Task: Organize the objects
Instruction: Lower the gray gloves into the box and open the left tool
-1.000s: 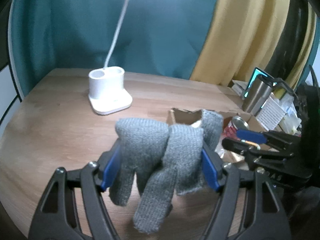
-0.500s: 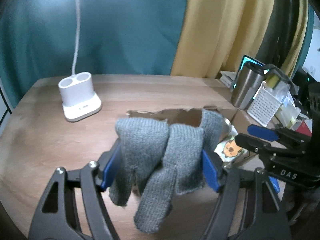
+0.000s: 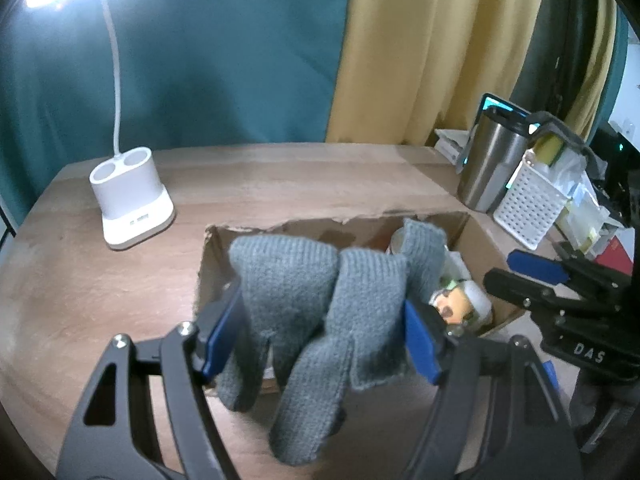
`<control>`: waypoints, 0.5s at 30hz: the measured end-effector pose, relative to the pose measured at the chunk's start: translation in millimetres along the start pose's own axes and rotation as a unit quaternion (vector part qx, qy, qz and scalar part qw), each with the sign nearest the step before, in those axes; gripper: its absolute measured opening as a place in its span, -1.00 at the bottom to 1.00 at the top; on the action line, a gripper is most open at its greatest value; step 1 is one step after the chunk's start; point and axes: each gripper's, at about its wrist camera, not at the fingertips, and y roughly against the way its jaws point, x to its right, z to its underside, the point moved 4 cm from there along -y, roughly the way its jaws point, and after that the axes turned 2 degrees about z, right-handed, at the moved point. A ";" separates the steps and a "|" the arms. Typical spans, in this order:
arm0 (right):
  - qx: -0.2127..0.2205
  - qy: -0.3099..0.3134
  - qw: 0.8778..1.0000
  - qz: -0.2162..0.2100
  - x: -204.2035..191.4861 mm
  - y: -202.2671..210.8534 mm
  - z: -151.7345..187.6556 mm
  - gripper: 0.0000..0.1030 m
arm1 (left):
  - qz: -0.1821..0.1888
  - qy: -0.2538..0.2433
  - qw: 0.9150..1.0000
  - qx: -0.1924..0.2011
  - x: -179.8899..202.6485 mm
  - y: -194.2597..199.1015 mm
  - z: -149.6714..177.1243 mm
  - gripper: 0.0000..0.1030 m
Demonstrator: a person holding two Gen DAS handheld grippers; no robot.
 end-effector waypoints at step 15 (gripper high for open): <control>0.002 -0.014 1.000 -0.008 27.0 -8.9 -3.8 -0.03 | -0.023 0.006 1.000 -0.014 -3.0 -34.0 -15.2 0.41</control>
